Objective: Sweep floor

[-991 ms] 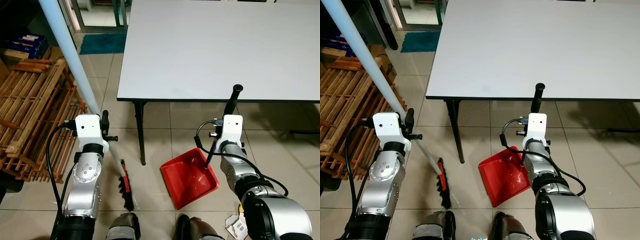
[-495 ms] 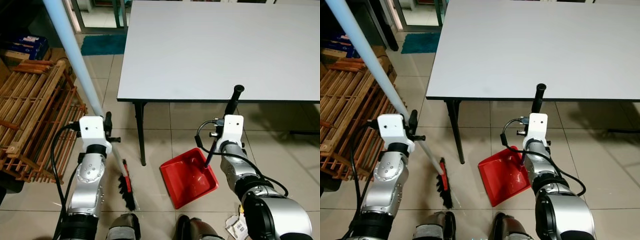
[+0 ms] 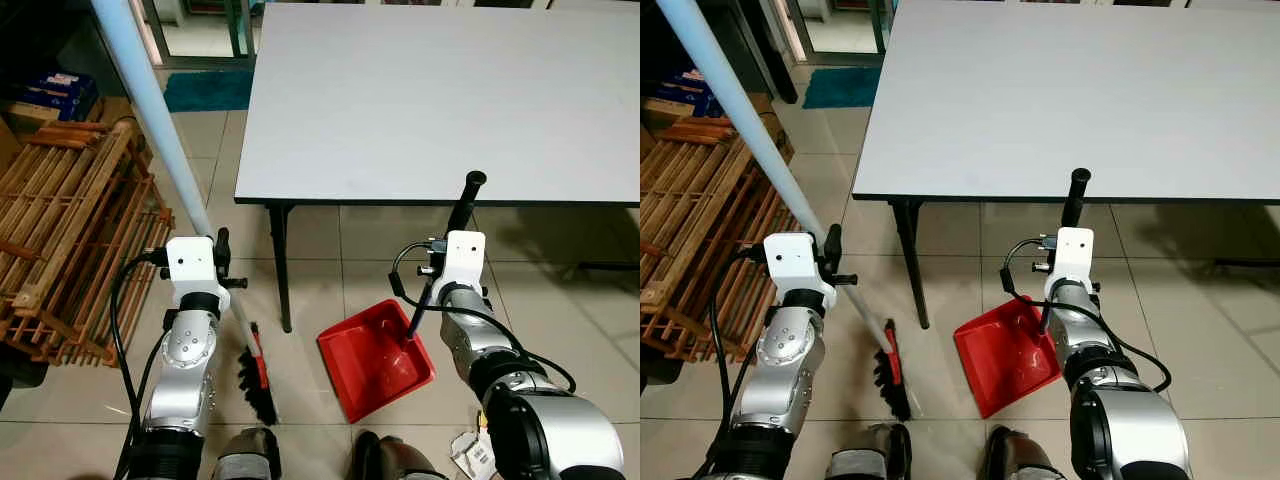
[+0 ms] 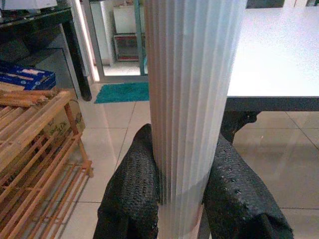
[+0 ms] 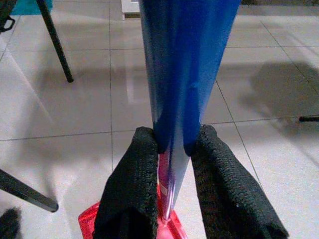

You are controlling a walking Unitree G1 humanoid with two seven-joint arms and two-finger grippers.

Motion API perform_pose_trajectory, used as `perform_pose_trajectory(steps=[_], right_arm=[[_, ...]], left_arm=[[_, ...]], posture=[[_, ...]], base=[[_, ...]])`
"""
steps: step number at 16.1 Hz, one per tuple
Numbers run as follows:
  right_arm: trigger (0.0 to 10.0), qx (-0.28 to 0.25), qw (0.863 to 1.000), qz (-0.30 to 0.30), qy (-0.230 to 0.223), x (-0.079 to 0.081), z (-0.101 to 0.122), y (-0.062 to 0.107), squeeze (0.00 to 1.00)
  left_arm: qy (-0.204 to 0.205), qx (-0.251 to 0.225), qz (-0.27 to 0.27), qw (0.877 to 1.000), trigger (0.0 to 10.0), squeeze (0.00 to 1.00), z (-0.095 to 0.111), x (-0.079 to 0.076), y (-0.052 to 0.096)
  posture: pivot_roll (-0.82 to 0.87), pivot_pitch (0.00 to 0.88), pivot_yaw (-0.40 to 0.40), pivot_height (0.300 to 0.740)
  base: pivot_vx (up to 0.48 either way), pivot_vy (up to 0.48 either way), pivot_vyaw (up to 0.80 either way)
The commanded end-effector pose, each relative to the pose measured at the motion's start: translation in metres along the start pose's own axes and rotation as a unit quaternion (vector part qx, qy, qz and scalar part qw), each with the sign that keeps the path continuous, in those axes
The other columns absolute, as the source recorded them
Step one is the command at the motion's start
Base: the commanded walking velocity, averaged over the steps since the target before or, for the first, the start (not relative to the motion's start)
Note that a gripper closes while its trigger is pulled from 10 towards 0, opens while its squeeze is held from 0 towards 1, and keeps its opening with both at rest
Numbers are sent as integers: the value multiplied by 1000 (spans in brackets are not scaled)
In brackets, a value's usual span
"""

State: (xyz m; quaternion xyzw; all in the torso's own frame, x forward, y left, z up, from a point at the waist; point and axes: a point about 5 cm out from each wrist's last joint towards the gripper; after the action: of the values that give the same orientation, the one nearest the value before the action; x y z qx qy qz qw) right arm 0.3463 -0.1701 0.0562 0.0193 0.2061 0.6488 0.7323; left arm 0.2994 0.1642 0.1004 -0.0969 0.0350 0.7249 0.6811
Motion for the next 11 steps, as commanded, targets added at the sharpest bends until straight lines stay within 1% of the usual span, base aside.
perform_pose_trajectory(steps=[1, 11], right_arm=[[10000, -13, 1000, 5, 5, 1, 7, -2, 0], [10000, -12, 1000, 18, 1, 3, 5, -1, 0]], left_arm=[[-4, -2, 2, 1000, 10000, 0, -2, -1, 2], [1, -5, -5, 1000, 10000, 0, -4, -7, 5]], posture=[[73, 95, 2, 740], [75, 71, -5, 740]], base=[[0, 0, 0], [0, 0, 0]])
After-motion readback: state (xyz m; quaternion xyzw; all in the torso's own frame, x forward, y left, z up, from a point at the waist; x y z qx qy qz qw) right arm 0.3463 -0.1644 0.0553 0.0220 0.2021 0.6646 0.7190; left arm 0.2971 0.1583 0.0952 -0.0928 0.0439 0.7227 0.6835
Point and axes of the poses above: a point about 5 cm out from each wrist's last joint towards the gripper, its own y axis pointing back from the gripper into the wrist, its own z axis along the axis of the wrist's last joint, x = y × z, and after that the axes turned 13 degrees about y, right-handed
